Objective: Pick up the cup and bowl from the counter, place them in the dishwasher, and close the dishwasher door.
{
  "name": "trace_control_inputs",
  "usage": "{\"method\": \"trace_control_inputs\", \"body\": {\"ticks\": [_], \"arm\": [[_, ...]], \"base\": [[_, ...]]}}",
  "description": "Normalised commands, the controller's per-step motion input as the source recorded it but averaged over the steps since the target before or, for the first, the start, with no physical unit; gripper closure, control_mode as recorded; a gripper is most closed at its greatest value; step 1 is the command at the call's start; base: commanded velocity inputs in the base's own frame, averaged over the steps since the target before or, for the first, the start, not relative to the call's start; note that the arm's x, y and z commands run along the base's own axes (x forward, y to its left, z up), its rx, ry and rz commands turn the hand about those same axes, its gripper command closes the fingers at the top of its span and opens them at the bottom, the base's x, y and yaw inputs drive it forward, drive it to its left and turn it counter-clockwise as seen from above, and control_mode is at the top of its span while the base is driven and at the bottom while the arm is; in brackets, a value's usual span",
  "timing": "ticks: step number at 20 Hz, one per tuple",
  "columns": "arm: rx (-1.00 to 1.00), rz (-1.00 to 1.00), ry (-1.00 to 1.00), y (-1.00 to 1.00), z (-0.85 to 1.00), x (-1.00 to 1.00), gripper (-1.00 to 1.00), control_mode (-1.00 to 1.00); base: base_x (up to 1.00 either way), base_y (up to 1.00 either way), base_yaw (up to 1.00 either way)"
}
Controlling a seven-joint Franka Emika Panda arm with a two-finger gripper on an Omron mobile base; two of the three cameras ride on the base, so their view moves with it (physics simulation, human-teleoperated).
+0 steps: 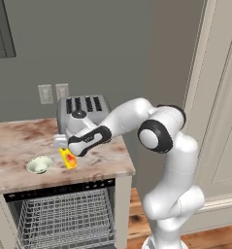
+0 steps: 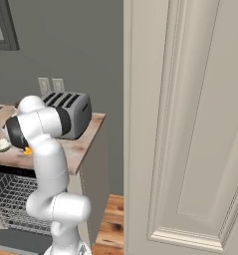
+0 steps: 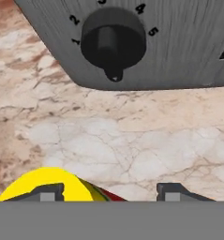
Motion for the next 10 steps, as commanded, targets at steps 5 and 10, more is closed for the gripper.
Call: {"method": "trace_control_inputs", "body": {"ticks": [5,10], "arm": [[0.0,0.0,-0.01,0.0,-0.04,-0.6,1.0,-1.0],[-0.02,0.01,-0.03,-0.02,0.0,-0.77,1.0,-1.0]], "base": [[0.0,0.0,0.0],[0.0,0.0,0.0]]}}
